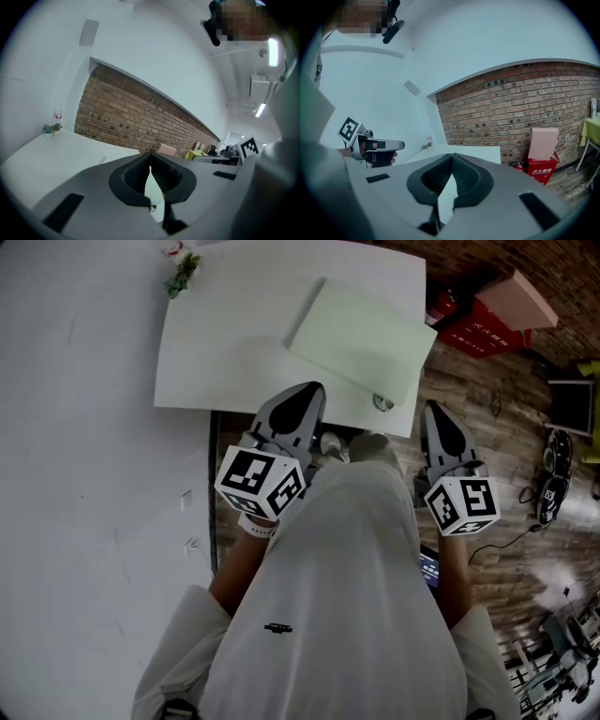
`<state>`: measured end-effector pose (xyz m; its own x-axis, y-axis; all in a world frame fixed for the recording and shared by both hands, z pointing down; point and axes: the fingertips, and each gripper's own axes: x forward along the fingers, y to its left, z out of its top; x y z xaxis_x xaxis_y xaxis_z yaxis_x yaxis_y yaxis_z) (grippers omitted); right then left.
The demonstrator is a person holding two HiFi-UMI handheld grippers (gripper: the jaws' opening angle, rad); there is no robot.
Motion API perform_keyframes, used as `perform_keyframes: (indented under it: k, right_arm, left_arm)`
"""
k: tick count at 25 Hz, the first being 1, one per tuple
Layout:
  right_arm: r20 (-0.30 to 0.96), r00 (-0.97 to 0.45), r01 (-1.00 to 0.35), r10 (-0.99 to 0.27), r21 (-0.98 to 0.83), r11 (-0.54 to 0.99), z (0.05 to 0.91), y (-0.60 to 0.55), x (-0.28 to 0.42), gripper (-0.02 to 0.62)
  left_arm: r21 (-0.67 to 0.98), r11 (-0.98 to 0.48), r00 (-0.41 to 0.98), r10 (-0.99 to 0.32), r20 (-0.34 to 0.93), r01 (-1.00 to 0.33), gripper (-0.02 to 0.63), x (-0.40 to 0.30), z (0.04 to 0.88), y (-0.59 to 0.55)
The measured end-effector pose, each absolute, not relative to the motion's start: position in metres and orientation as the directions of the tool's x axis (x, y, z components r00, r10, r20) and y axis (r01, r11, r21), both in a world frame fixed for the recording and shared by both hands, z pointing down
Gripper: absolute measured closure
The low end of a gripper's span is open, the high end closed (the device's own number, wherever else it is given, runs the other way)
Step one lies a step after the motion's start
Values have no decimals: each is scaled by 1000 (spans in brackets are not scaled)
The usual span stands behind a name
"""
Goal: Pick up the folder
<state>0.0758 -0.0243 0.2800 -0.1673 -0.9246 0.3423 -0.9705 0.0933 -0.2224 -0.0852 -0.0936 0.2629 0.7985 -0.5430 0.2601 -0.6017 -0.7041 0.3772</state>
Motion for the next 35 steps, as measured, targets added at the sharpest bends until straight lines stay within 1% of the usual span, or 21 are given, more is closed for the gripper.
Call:
perform_keyframes:
  k: [10, 11, 13, 14, 18, 19, 20, 21, 28, 30, 35]
  right_arm:
    - [370, -114, -975, -922, -222, 31, 302, -41, 100, 580]
    - [375, -117, -974, -919, -222, 33, 306, -43, 100, 557]
    - [389, -118, -973, -913, -227, 29, 315, -47, 100, 477]
    - [397, -115, -973, -911, -231, 22, 319, -49, 101, 454]
    - [430, -100, -970, -897, -243, -8, 336, -55, 107, 401]
    - [437, -98, -969, -894, -245, -14, 339, -57, 109, 388]
    - [442, -95, -969, -892, -248, -19, 343, -59, 112, 375]
    - [448, -93, -968, -889, -250, -25, 346, -61, 114, 362]
    - [486, -82, -963, -870, -265, -58, 372, -83, 133, 293]
    - [494, -85, -958, -865, -278, -65, 380, -90, 138, 274]
    - [518, -94, -950, -850, -301, -78, 402, -108, 151, 226]
  left_arm:
    - [365, -707, 794, -508, 334, -606, 580, -69, 290, -122]
    - [368, -707, 795, -496, 350, -603, 580, -68, 296, -123]
    - [370, -715, 800, -472, 372, -593, 578, -64, 304, -126]
    - [365, -721, 802, -464, 377, -589, 578, -63, 307, -127]
    - [359, -721, 795, -456, 399, -593, 576, -60, 318, -138]
    - [358, -718, 792, -455, 408, -597, 561, -60, 322, -141]
    - [357, -716, 789, -453, 415, -599, 502, -59, 325, -145]
    - [355, -717, 787, -450, 422, -600, 469, -58, 328, -149]
    - [318, -727, 771, -446, 455, -608, 407, -48, 350, -178]
    - [311, -727, 766, -446, 463, -612, 398, -45, 355, -187]
    - [298, -724, 749, -438, 497, -622, 340, -36, 373, -210]
